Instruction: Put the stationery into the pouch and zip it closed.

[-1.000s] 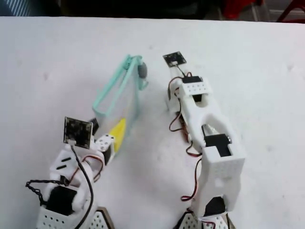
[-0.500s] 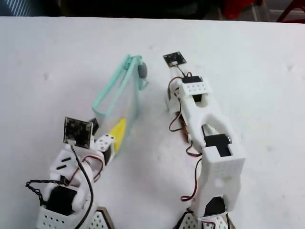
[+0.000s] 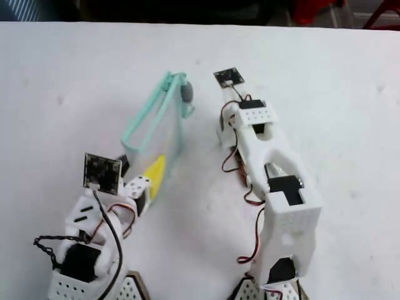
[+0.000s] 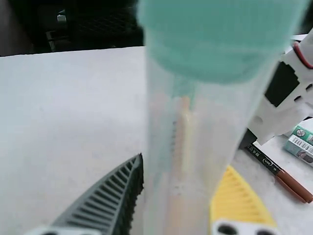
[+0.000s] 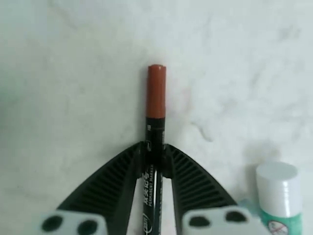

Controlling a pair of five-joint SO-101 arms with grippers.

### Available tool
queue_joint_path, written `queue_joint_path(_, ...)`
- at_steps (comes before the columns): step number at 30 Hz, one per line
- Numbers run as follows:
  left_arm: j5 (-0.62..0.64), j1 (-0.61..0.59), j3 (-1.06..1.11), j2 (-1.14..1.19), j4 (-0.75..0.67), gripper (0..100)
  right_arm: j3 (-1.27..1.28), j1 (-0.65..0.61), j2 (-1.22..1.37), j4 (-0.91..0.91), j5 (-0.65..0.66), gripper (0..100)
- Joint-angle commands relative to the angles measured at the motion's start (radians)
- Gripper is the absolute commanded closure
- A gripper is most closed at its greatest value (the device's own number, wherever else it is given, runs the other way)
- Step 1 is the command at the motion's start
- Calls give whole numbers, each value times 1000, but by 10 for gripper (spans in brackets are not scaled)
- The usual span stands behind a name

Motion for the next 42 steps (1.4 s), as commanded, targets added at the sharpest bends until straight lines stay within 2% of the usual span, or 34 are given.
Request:
queue_joint_path(1,8,12,-9,-7,-28,783,-23,2,-12,8,11,981)
queue_joint_path(27,8,12,-14,-7,-29,783,11,2,-243,174,2,981)
queue_joint_path(33,8,12,-14,-7,-29,783,186,-7,-404,71,2,981)
queue_joint_path(42,8,12,-14,-7,-29,783,560,-19,-753,-202,2,982)
